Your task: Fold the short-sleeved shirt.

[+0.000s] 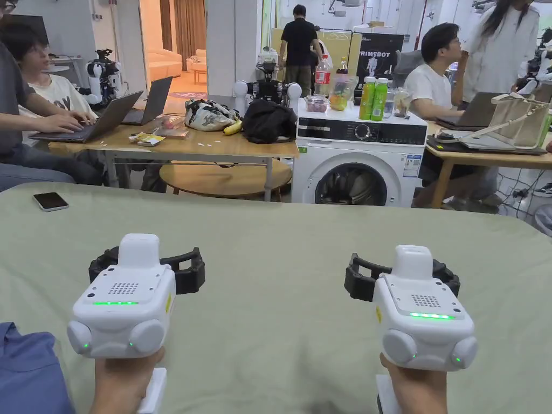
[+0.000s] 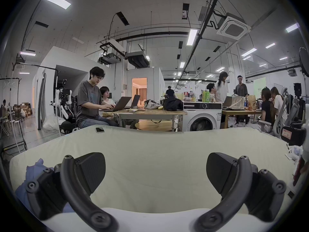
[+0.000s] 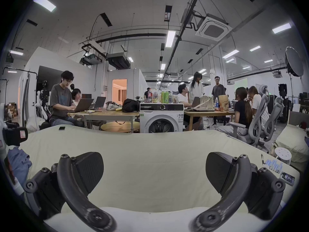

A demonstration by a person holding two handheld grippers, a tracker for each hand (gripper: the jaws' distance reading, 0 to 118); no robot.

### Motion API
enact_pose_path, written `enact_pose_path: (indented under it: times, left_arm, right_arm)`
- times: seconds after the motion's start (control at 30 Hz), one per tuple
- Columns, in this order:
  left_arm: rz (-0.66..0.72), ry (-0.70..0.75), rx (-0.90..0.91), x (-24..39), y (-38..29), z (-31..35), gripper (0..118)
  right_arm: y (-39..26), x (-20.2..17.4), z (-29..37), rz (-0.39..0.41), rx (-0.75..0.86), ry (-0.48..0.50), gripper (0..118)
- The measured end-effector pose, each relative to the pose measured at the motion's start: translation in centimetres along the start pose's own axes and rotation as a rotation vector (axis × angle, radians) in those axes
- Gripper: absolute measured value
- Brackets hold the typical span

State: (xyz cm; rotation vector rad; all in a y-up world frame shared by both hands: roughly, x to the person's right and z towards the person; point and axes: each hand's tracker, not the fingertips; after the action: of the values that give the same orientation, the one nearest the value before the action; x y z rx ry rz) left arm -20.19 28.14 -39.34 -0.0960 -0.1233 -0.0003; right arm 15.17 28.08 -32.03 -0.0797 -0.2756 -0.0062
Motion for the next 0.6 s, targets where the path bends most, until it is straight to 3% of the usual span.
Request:
enact_pose_path:
  times: [0.6]
  left_arm:
    - [-0.053, -0.022, -0.014, 0.42, 0.15, 0.43, 117]
  right_arm:
    - [0.07, 0.19, 0.26, 0.0, -0.017, -0.009, 118]
